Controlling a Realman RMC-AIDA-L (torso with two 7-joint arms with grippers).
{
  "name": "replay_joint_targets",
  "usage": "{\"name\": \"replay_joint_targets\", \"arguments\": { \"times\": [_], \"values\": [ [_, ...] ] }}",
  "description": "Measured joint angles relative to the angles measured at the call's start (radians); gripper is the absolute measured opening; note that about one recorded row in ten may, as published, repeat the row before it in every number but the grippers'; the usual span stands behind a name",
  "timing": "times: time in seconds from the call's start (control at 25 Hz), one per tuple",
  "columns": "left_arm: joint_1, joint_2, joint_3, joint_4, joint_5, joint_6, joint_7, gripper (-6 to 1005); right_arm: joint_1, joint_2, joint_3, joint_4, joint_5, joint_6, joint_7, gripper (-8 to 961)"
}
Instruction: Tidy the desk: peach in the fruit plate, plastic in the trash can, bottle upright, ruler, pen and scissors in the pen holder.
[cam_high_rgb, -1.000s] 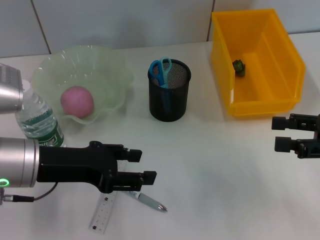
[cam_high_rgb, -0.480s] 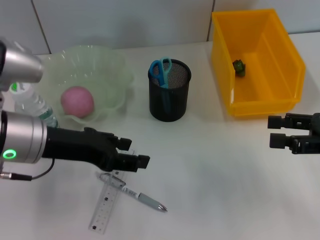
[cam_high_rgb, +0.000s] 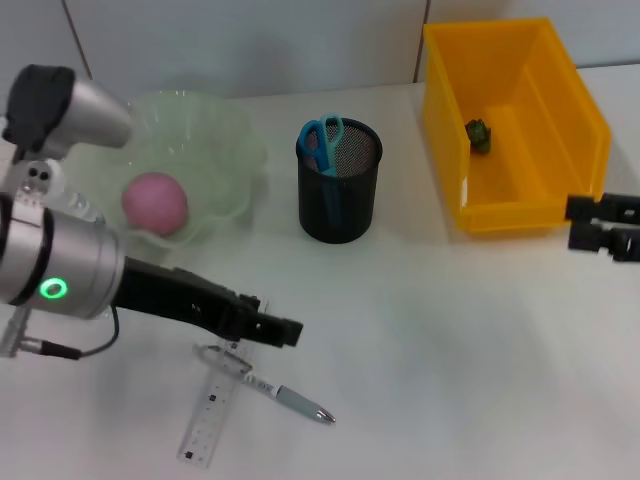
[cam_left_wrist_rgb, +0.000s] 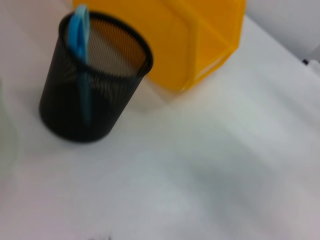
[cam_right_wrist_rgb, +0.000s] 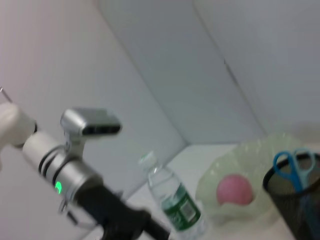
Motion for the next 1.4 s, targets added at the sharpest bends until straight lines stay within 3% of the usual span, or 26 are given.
{"name": "replay_joint_targets", "arguments": {
  "times": [0.2, 0.52, 0.72, 0.88, 1.4],
  "values": [
    [-0.031, -0.003, 0.079, -0.001, 0.041, 0.000, -0.070, 688, 0.007, -0.001, 0.050, 0.000, 0.001, -0.002, 0.021, 804],
    [-0.045, -0.004, 0.091, -0.005, 0.066, -0.004, -0.098, 687, 0.008, -0.005, 0.036, -0.015, -0.031, -0.030, 0.027, 804],
    [-0.077, -0.006, 0.154, 0.015, 0.218, -0.053, -0.255, 683, 0.004, -0.005, 0.035, -0.018, -0.067, -0.031, 0.022, 804],
    [-0.092, -0.010, 0.183, 0.019, 0.253, -0.065, -0.287, 683, 0.005, -0.005, 0.038, -0.028, -0.071, -0.033, 0.023, 804],
    [-0.168, -0.013, 0.206, -0.092, 0.272, -0.106, -0.290, 682, -0.004, -0.008, 0.044, -0.075, -0.078, -0.033, 0.044, 804]
  ]
}}
